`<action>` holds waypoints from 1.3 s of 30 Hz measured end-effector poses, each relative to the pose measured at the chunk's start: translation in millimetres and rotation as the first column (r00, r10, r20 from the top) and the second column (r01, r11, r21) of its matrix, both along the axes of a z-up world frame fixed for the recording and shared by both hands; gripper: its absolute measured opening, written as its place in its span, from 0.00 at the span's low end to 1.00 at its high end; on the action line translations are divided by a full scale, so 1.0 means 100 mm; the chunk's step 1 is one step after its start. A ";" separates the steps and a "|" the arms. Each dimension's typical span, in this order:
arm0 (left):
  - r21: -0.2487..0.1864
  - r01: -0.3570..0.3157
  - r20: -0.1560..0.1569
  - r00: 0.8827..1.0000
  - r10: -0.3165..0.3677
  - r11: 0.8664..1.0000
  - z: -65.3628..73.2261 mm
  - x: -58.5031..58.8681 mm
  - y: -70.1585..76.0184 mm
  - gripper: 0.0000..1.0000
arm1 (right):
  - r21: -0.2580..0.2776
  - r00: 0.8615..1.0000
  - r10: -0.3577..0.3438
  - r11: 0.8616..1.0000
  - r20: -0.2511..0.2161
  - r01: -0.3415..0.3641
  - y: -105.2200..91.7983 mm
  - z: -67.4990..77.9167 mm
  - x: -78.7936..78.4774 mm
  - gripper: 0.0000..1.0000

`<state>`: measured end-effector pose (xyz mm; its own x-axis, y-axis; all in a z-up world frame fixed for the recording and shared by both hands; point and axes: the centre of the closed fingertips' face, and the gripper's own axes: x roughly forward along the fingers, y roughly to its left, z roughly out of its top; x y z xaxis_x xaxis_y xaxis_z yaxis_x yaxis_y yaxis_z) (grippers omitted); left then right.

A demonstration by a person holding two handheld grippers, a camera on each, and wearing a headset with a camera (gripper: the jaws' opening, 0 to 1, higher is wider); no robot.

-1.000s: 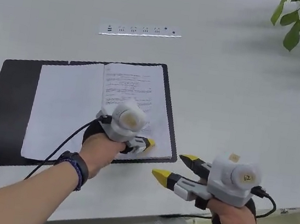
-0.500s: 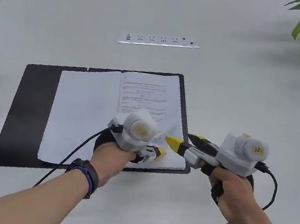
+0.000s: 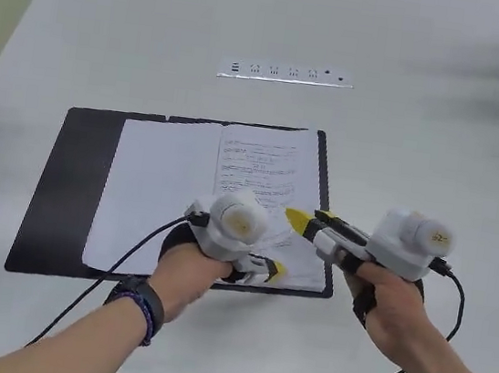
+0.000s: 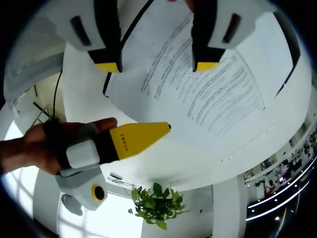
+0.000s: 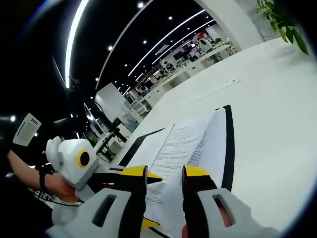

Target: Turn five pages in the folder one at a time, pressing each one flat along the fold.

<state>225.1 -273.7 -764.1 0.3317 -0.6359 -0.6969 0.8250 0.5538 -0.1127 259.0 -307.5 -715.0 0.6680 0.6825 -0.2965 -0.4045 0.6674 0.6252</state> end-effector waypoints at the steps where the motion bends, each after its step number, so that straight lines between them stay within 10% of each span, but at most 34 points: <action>1: -0.001 -0.007 0.000 1.000 0.007 1.000 0.02 0.01 0.02 0.59 | 0.005 1.000 -0.001 1.000 -0.001 0.001 -0.01 -0.01 0.00 0.21; 7: -0.023 -0.045 0.040 0.998 0.046 0.999 0.22 0.00 0.14 0.62 | -0.025 0.999 -0.039 0.999 -0.006 0.039 -0.10 -0.04 -0.04 0.02; 19: -0.045 -0.083 0.080 0.993 0.086 0.996 0.49 -0.16 0.36 0.65 | 0.002 0.999 -0.052 0.999 0.004 0.052 -0.05 0.09 -0.03 0.00; 39: -0.064 -0.245 0.110 0.962 0.251 0.967 0.75 -0.24 1.16 0.66 | 0.041 0.998 -0.029 0.999 0.053 0.027 0.31 0.36 -0.05 0.00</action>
<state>200.7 -157.8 -688.9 0.5603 -0.5561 -0.6138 0.6717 0.7387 -0.0561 254.0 -276.0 -679.3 0.7012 0.6740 -0.2325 -0.4197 0.6538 0.6296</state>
